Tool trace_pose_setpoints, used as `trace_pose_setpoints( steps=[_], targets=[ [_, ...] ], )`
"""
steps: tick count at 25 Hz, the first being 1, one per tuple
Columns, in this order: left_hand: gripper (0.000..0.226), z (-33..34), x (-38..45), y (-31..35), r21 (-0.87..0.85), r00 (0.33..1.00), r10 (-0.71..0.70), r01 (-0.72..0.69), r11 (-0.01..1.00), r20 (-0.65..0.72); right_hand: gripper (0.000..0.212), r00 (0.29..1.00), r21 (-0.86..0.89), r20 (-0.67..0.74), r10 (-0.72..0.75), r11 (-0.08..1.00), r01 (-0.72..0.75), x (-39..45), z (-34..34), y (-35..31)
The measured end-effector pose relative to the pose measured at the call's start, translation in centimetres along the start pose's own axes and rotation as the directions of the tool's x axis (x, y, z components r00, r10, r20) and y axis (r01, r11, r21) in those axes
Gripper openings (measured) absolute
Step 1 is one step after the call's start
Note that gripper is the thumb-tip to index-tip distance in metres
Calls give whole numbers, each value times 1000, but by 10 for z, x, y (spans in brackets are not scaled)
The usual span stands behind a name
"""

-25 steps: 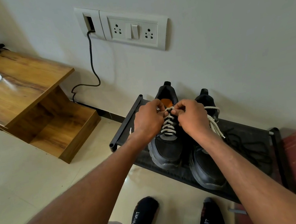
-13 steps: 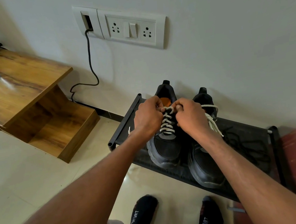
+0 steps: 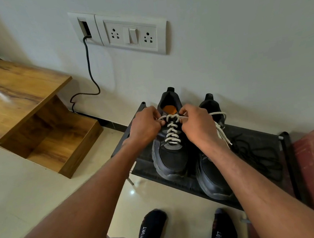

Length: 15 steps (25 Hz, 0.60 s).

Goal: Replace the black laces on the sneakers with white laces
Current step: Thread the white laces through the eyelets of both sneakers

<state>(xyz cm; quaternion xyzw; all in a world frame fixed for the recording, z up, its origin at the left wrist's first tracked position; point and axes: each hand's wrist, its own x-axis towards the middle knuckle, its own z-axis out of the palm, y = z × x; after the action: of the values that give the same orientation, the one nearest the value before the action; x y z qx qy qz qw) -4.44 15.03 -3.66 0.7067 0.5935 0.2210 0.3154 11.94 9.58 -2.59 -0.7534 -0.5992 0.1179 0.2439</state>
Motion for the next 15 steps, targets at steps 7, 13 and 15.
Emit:
trace_pose_setpoints(
  steps=[7,13,15],
  targets=[
    [17,-11,3,-11,110,991,-34,48,993,-128,9,979,-65,-124,164,983,-173,3,-16,4],
    [31,-27,1,1,-132,995,-95,100,986,42,37,993,-259,67,92,963,-72,7,-21,-3],
    [38,-37,-3,13,-277,986,-100,133,951,132,40,985,-145,150,89,987,-67,5,-27,-11]
  ],
)
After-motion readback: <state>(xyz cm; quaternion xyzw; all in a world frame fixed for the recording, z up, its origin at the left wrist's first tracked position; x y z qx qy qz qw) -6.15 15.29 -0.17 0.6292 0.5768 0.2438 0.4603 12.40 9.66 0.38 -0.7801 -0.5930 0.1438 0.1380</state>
